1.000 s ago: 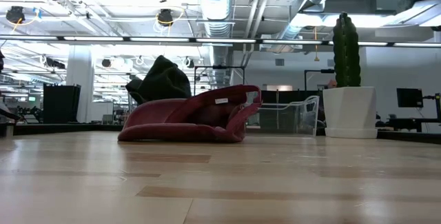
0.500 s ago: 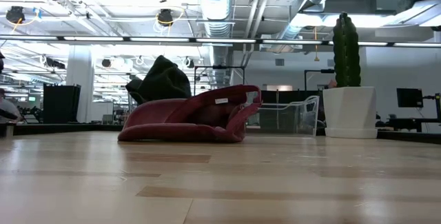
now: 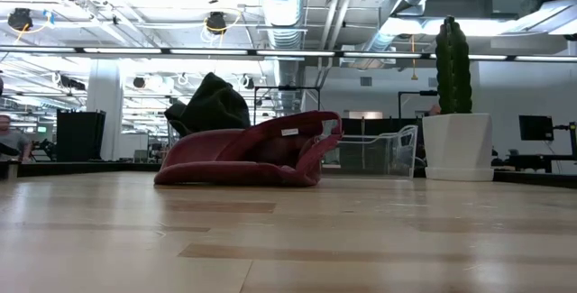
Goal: Pick & Place hat
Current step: Put the right red cap into the right transparent bin
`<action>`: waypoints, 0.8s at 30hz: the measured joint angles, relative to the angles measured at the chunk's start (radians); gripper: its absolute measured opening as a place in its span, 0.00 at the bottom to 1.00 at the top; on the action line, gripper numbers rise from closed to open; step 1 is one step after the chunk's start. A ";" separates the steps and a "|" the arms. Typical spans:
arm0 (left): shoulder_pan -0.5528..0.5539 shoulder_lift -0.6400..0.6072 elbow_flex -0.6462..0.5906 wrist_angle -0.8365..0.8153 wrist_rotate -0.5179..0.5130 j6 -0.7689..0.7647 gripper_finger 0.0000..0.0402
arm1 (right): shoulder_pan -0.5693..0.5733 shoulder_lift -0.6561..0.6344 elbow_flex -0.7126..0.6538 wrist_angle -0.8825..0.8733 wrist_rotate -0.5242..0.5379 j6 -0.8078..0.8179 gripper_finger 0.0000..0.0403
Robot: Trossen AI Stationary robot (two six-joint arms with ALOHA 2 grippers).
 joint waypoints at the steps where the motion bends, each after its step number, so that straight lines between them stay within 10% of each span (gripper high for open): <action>1: 0.000 -0.006 0.000 -0.019 0.001 0.001 0.30 | 0.002 0.008 -0.013 0.001 0.005 0.000 0.00; 24: -0.008 0.080 -0.001 -0.197 0.287 0.078 0.30 | 0.004 0.292 -0.050 0.177 0.133 0.250 0.00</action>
